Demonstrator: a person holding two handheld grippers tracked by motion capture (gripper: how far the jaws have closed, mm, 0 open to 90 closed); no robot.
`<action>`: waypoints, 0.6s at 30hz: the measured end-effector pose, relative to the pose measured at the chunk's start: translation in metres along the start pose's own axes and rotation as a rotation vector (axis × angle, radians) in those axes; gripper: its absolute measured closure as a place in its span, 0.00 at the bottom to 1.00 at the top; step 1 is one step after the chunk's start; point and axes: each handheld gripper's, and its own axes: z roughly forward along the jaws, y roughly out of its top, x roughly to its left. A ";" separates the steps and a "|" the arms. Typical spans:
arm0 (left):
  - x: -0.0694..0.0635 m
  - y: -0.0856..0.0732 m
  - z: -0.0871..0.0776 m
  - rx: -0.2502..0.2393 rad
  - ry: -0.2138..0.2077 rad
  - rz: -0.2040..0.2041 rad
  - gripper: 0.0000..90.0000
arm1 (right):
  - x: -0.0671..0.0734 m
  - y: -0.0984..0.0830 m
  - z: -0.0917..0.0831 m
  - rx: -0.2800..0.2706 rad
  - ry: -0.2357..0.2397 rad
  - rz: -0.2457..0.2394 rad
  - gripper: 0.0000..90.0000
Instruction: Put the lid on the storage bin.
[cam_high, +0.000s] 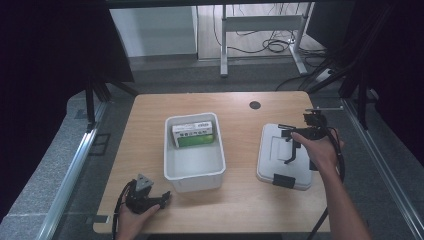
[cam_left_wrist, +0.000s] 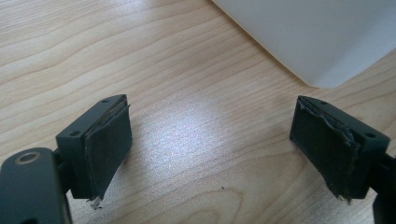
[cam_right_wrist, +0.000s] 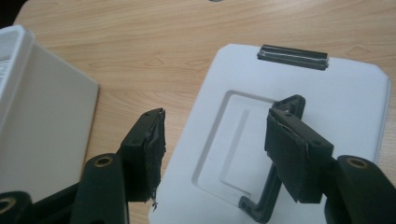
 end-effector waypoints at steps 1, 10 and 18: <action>0.000 0.000 0.000 0.000 0.000 0.000 0.14 | -0.002 0.000 0.002 0.003 -0.001 0.003 0.43; 0.000 0.000 0.000 0.000 0.000 0.000 0.14 | -0.013 -0.001 0.013 0.035 -0.043 0.028 0.43; 0.000 0.000 0.000 0.000 0.000 0.000 0.14 | -0.023 -0.001 0.019 0.064 -0.081 0.042 0.44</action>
